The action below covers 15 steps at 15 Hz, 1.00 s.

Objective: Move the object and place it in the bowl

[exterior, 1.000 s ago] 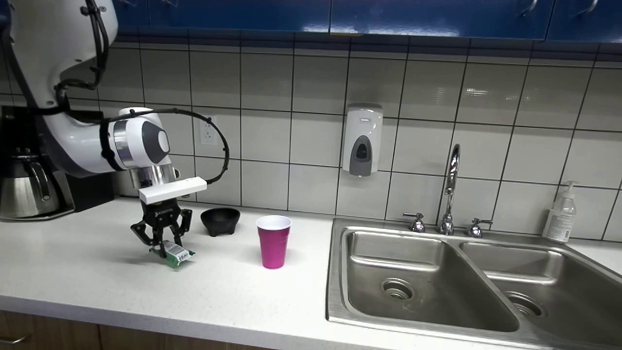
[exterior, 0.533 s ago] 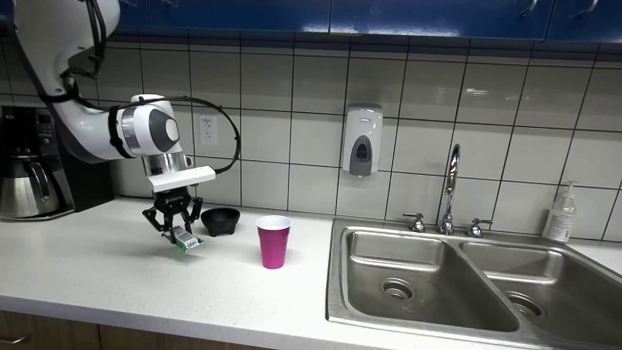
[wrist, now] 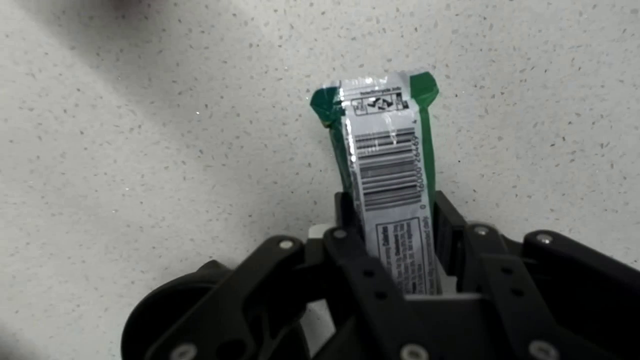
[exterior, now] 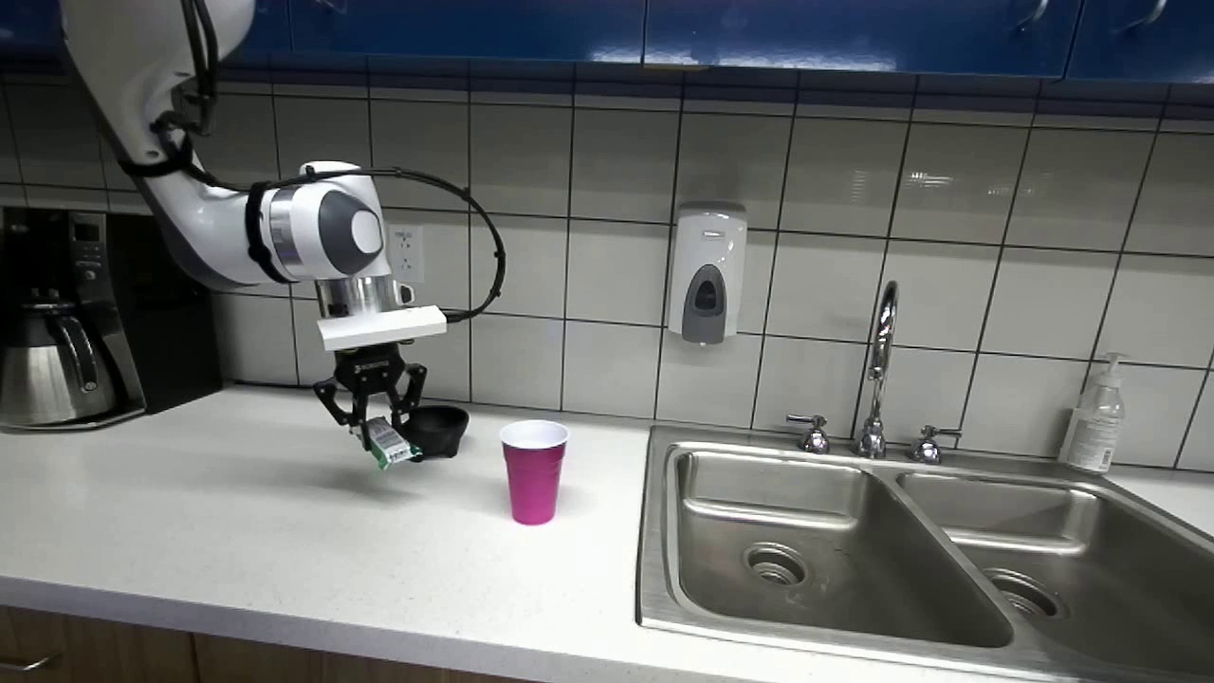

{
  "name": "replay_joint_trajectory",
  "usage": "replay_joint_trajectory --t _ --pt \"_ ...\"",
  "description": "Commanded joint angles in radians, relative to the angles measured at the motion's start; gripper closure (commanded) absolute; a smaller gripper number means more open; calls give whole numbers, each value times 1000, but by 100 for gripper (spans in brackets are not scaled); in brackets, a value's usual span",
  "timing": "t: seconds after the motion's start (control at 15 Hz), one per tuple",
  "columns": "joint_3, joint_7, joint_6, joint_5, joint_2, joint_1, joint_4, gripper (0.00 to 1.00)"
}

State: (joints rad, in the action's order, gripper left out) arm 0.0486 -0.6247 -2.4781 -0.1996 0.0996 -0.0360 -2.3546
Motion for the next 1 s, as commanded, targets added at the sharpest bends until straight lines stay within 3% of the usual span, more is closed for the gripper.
replay_joint_trajectory --t 0.0,0.47,0.93 --pt "-3 56 89 -9 -25 4 50 85" --pt "-15 104 207 -1 23 10 179 85" --pt "-18 139 222 9 115 19 282 85"
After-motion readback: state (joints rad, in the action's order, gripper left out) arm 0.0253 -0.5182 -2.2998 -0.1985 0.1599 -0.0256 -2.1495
